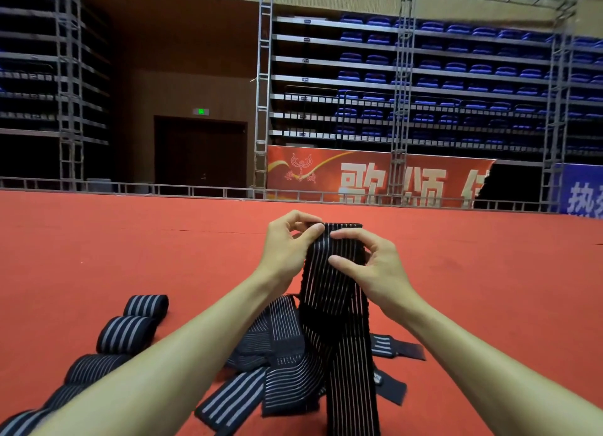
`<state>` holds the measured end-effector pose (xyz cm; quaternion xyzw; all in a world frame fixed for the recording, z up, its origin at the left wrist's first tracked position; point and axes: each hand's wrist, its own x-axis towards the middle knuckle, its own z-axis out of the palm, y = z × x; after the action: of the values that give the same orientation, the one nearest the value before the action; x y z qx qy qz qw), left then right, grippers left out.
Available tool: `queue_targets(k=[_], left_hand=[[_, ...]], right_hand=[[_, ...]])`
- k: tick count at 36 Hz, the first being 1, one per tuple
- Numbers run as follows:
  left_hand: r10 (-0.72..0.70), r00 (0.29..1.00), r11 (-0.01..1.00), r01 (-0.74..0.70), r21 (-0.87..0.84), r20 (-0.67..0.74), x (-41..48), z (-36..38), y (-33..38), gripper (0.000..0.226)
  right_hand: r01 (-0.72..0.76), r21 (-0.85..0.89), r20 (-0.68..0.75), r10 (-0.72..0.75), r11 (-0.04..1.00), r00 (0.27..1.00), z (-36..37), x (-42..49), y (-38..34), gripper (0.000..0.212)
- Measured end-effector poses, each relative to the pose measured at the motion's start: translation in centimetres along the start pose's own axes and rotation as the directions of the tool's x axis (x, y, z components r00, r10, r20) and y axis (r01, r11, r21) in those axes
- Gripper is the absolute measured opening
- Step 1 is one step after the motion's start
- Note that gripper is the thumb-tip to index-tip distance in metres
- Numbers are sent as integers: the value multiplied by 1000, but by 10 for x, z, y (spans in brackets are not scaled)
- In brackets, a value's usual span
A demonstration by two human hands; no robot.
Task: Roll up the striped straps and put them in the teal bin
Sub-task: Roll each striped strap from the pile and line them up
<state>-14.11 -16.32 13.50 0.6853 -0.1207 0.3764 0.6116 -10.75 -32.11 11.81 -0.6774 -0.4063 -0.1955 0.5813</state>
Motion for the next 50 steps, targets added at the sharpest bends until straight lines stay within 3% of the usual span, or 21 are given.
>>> queue_targets(k=[5, 10, 14, 18, 23, 31, 38, 50], left_hand=[[-61, 991, 997, 65, -29, 119, -5, 2, -1, 19], [-43, 950, 999, 47, -8, 308, -23, 7, -10, 69], [7, 934, 995, -42, 90, 357, -26, 6, -25, 87], [-1, 920, 967, -99, 235, 393, -31, 6, -30, 91], [-3, 927, 956, -107, 272, 375, -37, 6, -32, 91], [-32, 927, 980, -45, 196, 373, -43, 8, -30, 96], [-139, 873, 989, 103, 102, 467, -47, 4, -30, 97], [-146, 855, 982, 185, -30, 498, -50, 2, -31, 97]], right_hand=[[-16, 79, -70, 22, 997, 997, 2, 5, -5, 41], [-42, 132, -118, 58, 990, 991, -1, 10, -9, 39], [-64, 179, -143, 90, 982, 986, -4, 12, -8, 39], [-62, 185, -184, 96, 981, 978, -8, 16, -9, 41], [-65, 184, -214, 105, 981, 971, -13, 22, -11, 41], [-73, 196, -210, 115, 978, 971, -16, 28, -17, 41], [-90, 203, -199, 131, 975, 971, -17, 31, -22, 41], [-65, 280, -199, 125, 958, 972, -18, 41, -24, 41]])
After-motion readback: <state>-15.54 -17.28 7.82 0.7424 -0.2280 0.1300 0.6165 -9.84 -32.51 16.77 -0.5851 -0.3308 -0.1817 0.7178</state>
